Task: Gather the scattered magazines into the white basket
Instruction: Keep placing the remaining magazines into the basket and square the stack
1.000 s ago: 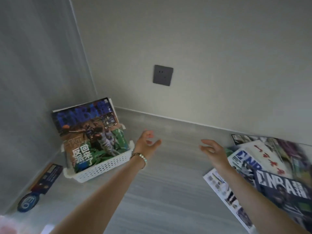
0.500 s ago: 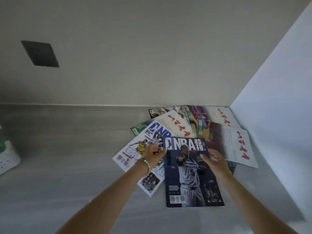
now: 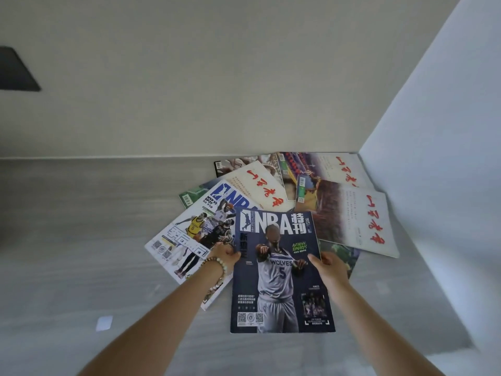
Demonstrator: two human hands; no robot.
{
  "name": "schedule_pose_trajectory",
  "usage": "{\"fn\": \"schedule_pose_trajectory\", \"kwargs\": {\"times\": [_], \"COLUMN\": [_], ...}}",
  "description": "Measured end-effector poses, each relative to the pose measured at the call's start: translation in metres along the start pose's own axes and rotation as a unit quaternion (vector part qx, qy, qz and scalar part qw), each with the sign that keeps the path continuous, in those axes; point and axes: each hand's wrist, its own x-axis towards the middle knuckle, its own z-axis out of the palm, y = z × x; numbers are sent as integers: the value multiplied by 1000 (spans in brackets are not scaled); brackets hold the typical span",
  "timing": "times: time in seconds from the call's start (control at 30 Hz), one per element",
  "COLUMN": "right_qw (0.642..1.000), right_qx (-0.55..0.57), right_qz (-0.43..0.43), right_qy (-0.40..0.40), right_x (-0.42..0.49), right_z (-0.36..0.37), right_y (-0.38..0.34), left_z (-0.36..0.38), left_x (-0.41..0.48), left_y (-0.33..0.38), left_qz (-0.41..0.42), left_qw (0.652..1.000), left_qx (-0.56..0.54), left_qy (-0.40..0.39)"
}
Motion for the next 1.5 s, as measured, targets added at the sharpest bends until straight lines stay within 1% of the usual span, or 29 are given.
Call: {"fn": "schedule_pose_trajectory", "kwargs": {"times": [0.07, 0.1, 0.17, 0.23, 0.33, 0.47, 0.53, 0.6, 0.67, 0.77, 0.87, 0.93, 1.03, 1.13, 1.23, 1.3, 1.37, 1.5], "right_qw": [1000, 1000, 999, 999, 995, 981, 974, 969, 967, 960, 952, 944, 933, 920, 904, 894, 884, 868], "right_qx": [6, 14, 32, 50, 94, 165, 178, 182, 171, 160, 135, 129, 121, 111, 112, 111, 90, 73], "right_qz": [-3, 0, 10, 15, 9, 32, 18, -3, -21, -65, -121, -149, -178, -204, -254, -279, -305, -336], "right_qy": [16, 20, 17, 8, -23, -101, -139, -165, -188, -221, -245, -265, -288, -315, -326, -334, -343, -357], "right_x": [-3, -4, -7, -10, -15, -22, -27, -36, -48, -74, -107, -134, -173, -210, -236, -248, -255, -253], "right_z": [-1, -2, -2, 0, 13, 49, 76, 107, 141, 200, 266, 315, 388, 456, 515, 548, 577, 620], "right_y": [0, 0, -1, -6, -24, -67, -93, -122, -153, -201, -246, -273, -310, -347, -382, -401, -415, -431], "left_z": [0, 3, 7, 6, -14, -67, -102, -138, -175, -236, -297, -339, -402, -459, -502, -525, -544, -565], "left_x": [-7, -10, -17, -23, -34, -48, -53, -60, -65, -77, -94, -108, -128, -142, -151, -153, -151, -138], "left_y": [-3, -5, -6, -5, -1, -5, -14, -29, -53, -99, -151, -189, -239, -284, -322, -342, -359, -382], "left_qz": [35, 54, 80, 88, 119, 173, 184, 178, 155, 123, 112, 112, 104, 95, 82, 79, 69, 48], "left_qw": [999, 998, 995, 989, 971, 953, 945, 938, 930, 912, 893, 881, 872, 853, 825, 812, 807, 791], "left_qx": [22, 9, -50, -114, -199, -216, -219, -232, -245, -268, -288, -283, -274, -270, -277, -301, -311, -298], "left_qy": [-31, -38, -26, 11, 55, 119, 159, 187, 227, 284, 329, 363, 393, 437, 485, 494, 497, 532]}}
